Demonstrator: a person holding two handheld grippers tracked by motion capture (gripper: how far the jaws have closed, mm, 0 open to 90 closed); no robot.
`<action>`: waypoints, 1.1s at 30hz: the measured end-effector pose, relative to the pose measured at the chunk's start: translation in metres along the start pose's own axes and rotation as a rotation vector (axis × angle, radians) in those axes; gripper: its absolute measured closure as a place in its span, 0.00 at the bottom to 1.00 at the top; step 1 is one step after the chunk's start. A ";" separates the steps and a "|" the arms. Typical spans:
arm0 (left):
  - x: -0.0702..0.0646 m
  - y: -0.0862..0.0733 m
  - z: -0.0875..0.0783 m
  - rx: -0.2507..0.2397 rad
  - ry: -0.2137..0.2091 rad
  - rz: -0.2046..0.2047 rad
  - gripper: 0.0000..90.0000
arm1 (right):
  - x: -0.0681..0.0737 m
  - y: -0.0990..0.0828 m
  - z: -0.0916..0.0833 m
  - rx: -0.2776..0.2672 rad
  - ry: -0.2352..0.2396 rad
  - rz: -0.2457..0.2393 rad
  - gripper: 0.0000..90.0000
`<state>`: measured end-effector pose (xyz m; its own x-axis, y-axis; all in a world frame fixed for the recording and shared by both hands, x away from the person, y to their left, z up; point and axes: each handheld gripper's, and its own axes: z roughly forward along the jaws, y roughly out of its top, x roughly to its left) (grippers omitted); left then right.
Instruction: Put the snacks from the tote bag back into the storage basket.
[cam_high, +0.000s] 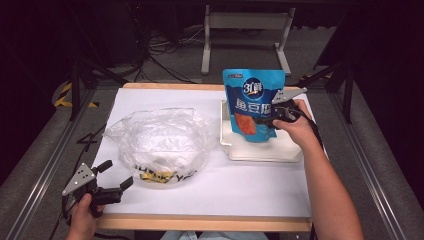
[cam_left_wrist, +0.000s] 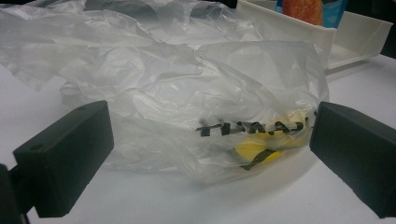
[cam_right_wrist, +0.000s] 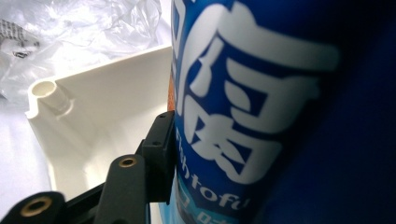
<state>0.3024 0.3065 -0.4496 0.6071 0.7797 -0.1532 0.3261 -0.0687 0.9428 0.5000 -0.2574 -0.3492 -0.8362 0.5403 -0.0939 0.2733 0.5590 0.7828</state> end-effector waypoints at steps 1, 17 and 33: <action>0.000 0.000 0.000 0.000 0.000 0.001 0.00 | -0.001 -0.001 0.000 0.008 -0.002 -0.003 0.57; -0.001 0.000 0.001 -0.007 0.002 0.000 0.00 | -0.020 -0.019 -0.010 0.043 -0.045 -0.003 0.50; -0.001 0.000 0.001 -0.005 0.002 0.002 0.00 | -0.020 -0.029 -0.023 0.067 -0.134 0.030 0.27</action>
<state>0.3026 0.3052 -0.4500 0.6064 0.7807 -0.1510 0.3216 -0.0671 0.9445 0.4973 -0.2992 -0.3559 -0.7575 0.6339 -0.1558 0.3323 0.5799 0.7438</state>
